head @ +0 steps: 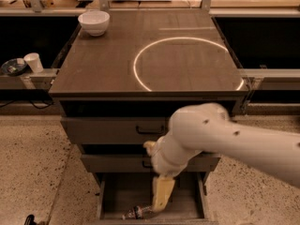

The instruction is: Pick water bottle from bottom drawer and place on counter

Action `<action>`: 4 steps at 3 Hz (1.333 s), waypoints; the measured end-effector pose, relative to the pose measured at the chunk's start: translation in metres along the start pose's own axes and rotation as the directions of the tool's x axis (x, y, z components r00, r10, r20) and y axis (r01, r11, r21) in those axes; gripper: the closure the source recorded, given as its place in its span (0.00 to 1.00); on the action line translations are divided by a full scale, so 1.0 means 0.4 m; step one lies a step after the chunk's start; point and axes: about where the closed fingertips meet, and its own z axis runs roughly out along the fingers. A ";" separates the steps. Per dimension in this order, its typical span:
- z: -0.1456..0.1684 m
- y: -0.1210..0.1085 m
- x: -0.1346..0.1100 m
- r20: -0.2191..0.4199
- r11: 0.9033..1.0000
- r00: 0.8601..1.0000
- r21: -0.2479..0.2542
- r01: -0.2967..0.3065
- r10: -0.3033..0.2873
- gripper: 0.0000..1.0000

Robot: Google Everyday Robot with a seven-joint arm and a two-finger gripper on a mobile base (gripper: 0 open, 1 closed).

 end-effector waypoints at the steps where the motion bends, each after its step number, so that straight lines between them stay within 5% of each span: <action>1: 0.086 0.060 -0.031 0.017 1.000 1.000 -0.017 0.026 -0.026 0.00; 3: 0.125 0.059 0.019 0.082 0.999 0.996 0.029 0.036 -0.038 0.00; 4: 0.146 -0.002 0.118 0.225 0.987 0.974 0.154 -0.054 0.018 0.00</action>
Offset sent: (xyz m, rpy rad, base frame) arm -0.0248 0.0241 -0.0277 0.0158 0.0100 0.0338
